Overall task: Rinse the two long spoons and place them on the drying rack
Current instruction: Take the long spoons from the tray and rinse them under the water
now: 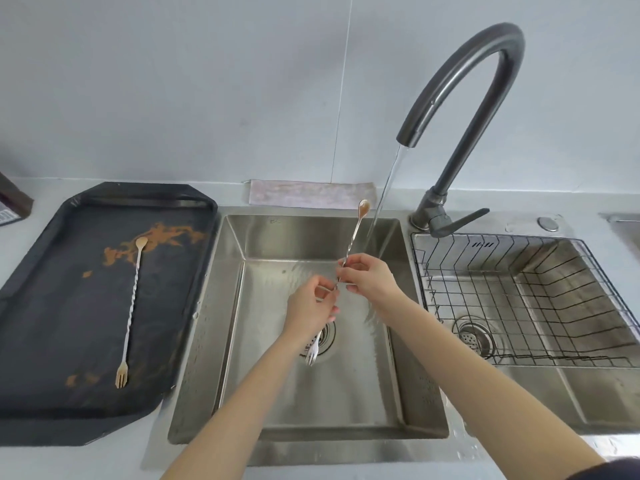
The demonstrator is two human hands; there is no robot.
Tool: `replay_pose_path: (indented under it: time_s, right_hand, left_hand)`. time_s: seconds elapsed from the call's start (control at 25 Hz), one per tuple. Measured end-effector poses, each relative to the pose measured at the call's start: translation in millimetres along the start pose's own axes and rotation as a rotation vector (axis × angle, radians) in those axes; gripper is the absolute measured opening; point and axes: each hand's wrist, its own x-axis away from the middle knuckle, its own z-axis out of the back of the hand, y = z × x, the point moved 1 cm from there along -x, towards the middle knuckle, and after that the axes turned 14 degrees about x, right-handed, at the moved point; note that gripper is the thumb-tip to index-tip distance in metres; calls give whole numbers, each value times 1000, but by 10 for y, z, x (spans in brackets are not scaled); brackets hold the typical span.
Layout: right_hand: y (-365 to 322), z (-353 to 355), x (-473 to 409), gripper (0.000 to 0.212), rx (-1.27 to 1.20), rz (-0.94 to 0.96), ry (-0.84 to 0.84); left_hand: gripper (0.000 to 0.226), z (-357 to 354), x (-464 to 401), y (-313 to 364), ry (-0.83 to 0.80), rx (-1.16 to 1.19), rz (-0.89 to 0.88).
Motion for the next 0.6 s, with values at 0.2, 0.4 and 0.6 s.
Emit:
replay_pose_path:
  time_s: [0.2,0.4,0.6]
  right_hand:
    - [123,132,-121,23,-57,-11,-7]
    - [140,264,-260,18,-121,-13,14]
    - [53,398,-414,19,-246,16,39]
  left_hand:
    - [17,-184,-57,-110,15,24,46]
    - [22,-271,-124,-203,13,-11,67]
    - [26,-286,-146,-350,23,-62,85]
